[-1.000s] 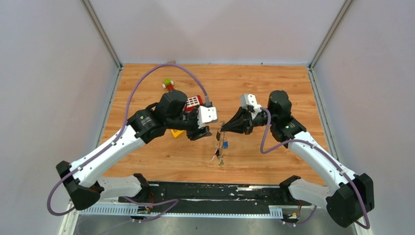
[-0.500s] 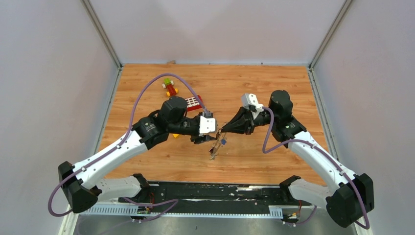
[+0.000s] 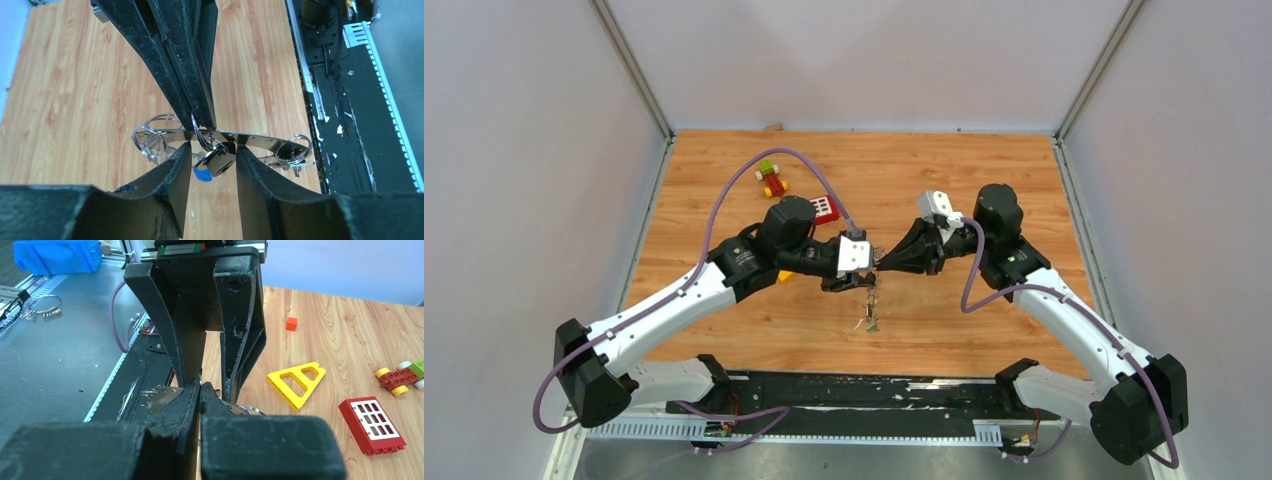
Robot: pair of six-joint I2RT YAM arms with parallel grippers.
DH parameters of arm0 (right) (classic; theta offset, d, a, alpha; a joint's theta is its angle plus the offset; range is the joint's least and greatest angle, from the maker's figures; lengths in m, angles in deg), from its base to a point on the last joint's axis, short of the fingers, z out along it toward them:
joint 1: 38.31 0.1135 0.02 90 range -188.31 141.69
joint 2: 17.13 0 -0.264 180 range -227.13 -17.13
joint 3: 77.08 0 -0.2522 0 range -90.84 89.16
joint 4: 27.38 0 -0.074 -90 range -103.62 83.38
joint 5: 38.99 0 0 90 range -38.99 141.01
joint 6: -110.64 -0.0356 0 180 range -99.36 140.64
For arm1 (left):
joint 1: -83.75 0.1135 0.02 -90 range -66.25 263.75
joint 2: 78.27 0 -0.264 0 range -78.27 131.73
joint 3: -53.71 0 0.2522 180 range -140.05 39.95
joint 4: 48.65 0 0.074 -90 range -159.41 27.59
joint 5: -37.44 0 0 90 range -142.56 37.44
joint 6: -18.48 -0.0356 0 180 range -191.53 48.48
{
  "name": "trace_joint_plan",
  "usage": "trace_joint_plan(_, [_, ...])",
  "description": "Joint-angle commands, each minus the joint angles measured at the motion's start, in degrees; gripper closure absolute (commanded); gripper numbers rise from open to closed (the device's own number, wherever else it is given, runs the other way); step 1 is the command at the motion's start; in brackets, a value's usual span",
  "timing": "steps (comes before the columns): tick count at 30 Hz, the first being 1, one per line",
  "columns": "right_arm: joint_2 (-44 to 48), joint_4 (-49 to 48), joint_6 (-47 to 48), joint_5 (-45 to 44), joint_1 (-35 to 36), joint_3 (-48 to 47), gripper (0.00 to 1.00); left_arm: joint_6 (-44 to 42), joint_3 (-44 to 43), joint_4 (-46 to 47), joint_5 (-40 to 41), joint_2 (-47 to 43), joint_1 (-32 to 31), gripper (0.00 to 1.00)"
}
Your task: Put the keys on the keyring
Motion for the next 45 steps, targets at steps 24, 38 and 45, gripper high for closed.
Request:
trace_joint_plan(24, [-1.1,1.2,3.6,-0.8,-0.8,-2.1,1.00,1.7,-5.5,-5.0,3.4,-0.5,-0.1,1.00])
trace_joint_plan(38, [-1.4,2.5,4.9,-1.4,-0.8,-2.1,1.00,-2.0,-10.6,-11.7,7.1,2.3,-0.4,1.00])
trace_joint_plan(45, [-1.5,3.4,5.9,-1.8,-0.7,-2.3,1.00,-5.2,-11.6,-15.7,8.4,2.6,-0.8,1.00])
